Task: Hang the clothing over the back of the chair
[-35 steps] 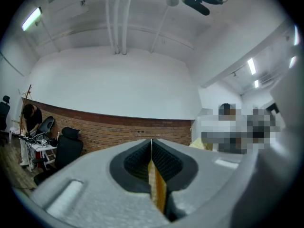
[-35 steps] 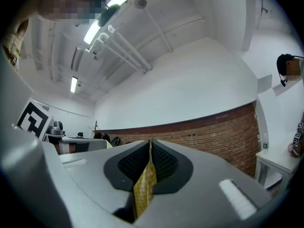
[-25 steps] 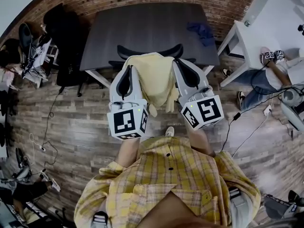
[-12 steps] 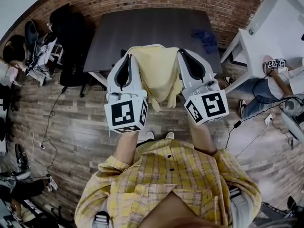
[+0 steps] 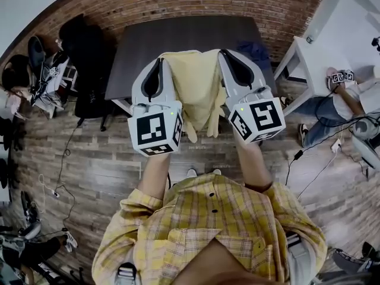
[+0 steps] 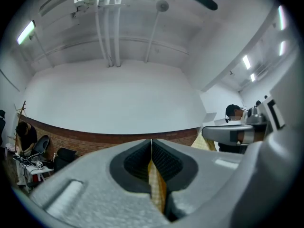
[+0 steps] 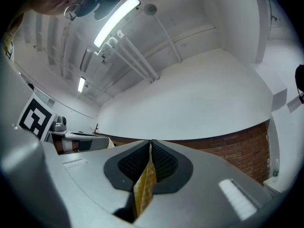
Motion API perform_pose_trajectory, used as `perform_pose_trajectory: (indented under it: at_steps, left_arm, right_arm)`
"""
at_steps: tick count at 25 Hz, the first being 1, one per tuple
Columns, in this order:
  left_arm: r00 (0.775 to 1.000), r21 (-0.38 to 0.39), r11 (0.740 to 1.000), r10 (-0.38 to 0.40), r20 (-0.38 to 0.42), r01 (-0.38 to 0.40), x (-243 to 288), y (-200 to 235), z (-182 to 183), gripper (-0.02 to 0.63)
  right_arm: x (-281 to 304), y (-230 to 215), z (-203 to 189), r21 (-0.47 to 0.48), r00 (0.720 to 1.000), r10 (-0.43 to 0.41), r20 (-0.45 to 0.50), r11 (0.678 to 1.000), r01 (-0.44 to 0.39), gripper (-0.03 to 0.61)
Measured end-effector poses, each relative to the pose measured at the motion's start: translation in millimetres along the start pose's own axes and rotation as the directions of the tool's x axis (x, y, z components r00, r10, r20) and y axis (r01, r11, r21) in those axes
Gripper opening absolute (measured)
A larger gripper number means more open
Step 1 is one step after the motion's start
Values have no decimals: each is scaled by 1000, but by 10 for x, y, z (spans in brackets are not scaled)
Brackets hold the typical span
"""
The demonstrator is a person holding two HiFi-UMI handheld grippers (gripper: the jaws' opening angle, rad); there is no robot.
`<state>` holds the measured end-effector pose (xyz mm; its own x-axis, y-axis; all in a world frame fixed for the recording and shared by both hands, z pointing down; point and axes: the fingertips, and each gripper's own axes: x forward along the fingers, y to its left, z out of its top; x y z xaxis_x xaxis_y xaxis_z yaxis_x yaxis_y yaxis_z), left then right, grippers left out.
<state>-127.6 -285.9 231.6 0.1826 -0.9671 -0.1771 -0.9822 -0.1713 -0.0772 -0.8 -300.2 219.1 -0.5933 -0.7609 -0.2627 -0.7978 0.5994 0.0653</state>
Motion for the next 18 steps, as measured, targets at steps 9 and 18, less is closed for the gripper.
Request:
perform_pose_trajectory:
  at_steps: [9, 18]
  left_arm:
    - [1000, 112, 994, -9, 5, 8, 337, 171, 54, 6]
    - [1000, 109, 994, -14, -21, 16, 672, 211, 6, 6]
  right_arm:
    - [324, -157, 0, -56, 999, -43, -10, 998, 42, 17]
    - [530, -380, -109, -81, 997, -65, -51, 995, 61, 17]
